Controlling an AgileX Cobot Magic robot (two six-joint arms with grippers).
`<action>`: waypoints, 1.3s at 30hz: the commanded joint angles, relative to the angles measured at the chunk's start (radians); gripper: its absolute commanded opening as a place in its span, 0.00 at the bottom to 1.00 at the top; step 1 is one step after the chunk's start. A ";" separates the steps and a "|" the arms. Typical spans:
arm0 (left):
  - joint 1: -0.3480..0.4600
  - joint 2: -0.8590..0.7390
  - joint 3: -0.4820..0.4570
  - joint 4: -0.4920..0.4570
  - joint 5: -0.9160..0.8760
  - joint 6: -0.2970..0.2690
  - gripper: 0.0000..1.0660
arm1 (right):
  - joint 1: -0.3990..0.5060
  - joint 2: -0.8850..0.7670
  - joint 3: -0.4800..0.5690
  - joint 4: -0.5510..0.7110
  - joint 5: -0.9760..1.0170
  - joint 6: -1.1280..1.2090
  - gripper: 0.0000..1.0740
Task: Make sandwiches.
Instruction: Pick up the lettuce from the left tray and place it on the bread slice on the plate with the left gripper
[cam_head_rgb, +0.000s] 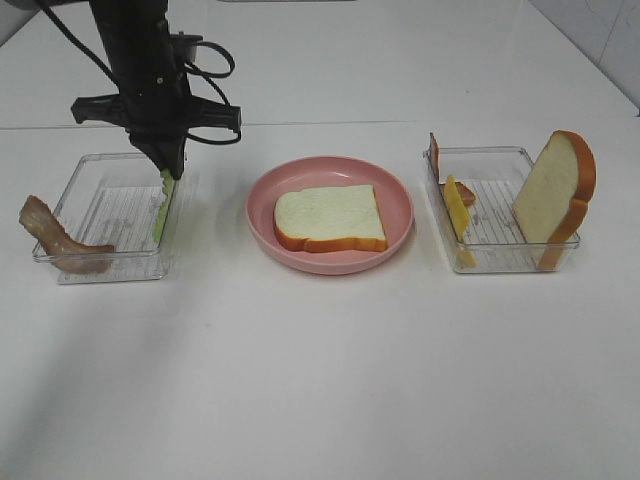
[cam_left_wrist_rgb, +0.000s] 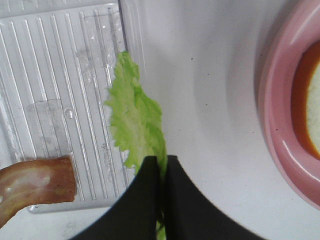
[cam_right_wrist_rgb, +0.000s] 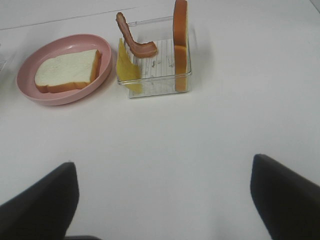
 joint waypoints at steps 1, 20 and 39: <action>-0.008 -0.075 0.000 -0.015 0.102 0.003 0.00 | -0.001 -0.031 0.003 0.002 -0.013 -0.001 0.81; -0.033 -0.100 -0.023 -0.580 -0.142 0.324 0.00 | -0.001 -0.030 0.003 0.003 -0.013 -0.001 0.81; -0.118 0.117 -0.022 -0.955 -0.381 0.633 0.00 | -0.001 -0.030 0.003 0.002 -0.013 -0.001 0.81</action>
